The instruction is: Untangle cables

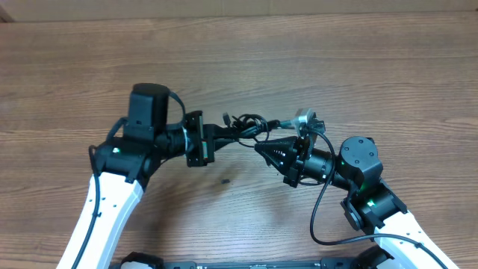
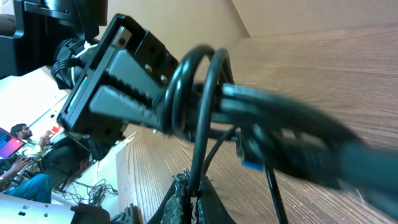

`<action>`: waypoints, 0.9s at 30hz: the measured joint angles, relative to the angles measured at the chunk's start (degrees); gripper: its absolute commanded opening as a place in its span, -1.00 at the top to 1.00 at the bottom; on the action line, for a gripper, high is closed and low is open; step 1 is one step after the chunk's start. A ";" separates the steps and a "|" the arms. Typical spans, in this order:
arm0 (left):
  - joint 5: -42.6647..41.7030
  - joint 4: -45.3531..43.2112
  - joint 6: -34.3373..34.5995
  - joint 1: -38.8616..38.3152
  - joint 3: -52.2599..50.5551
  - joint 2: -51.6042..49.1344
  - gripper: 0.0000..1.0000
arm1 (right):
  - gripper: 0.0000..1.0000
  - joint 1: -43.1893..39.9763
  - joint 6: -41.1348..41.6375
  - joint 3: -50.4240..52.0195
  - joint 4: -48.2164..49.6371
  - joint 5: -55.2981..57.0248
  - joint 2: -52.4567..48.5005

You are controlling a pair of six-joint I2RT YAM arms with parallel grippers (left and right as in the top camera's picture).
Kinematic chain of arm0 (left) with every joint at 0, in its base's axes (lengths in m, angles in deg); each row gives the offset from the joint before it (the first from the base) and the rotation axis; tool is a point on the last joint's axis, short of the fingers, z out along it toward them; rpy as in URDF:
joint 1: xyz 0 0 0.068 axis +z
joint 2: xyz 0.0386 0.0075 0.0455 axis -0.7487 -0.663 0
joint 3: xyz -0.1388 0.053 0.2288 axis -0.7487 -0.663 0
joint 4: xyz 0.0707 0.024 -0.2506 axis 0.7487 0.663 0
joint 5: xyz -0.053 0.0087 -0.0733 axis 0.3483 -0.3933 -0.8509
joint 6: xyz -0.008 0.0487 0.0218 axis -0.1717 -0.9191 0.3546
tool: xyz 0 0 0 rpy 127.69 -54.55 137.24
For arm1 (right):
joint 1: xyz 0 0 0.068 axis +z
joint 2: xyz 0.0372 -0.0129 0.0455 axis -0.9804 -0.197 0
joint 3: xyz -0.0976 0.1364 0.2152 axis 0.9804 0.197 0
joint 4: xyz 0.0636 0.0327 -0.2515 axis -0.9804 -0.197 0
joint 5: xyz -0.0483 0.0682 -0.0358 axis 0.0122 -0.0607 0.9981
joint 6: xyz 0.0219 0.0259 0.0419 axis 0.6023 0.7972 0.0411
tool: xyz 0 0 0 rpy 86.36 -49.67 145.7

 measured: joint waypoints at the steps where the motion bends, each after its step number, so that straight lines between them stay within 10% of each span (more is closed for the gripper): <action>1: -0.15 0.00 -0.15 0.96 0.02 0.00 0.91 | 0.93 0.00 0.00 0.00 -0.02 -0.07 0.00; 21: 17.73 0.28 -2.56 3.52 0.00 0.00 0.91 | 0.90 0.02 0.02 0.00 -0.07 -4.24 1.27; 27: 20.44 0.04 -4.37 3.74 0.00 0.00 0.92 | 0.19 0.02 -0.07 0.00 -0.31 -4.94 1.36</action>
